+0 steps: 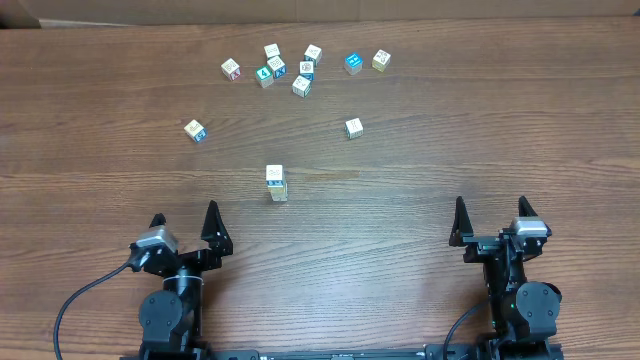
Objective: Form a tower
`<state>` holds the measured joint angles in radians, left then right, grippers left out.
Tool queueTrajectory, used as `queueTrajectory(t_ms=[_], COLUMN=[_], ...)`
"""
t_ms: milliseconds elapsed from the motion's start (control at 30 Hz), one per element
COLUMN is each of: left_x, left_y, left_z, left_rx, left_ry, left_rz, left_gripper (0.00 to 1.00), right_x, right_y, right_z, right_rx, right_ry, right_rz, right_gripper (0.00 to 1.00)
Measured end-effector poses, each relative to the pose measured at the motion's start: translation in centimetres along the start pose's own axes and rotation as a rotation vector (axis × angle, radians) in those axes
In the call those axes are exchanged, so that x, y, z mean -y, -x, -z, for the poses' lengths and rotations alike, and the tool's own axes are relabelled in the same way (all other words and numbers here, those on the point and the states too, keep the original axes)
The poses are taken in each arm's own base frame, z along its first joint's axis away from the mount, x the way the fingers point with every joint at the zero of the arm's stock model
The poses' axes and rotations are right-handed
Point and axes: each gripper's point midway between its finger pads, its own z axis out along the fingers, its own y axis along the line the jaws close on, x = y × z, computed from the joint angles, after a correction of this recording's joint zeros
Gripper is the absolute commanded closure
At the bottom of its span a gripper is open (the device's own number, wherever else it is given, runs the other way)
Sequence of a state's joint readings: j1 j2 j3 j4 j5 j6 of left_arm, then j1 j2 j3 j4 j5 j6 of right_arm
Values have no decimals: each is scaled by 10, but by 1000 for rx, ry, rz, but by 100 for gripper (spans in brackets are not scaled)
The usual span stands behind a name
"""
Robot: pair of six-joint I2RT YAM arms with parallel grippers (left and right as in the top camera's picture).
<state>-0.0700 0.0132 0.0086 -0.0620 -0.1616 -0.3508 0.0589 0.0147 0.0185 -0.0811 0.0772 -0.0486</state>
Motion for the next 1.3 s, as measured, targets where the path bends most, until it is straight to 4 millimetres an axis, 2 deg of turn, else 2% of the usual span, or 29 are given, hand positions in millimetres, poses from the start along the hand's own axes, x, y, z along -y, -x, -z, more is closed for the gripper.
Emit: queueTrajectory(t_ms=[167,400,1300], left_x=[0,0,0], left_y=[0,0,0], left_z=[0,0,0], left_rx=[0,0,0], left_ry=[0,0,0], left_rz=[-162,-247,-258], left_gripper=[1,0,1], right_x=[0,0,0], right_y=[0,0,0], right_z=[0,0,0], right_rx=[0,0,0], right_ry=[0,0,0], right_rz=[0,0,0], right_gripper=[0,0,0])
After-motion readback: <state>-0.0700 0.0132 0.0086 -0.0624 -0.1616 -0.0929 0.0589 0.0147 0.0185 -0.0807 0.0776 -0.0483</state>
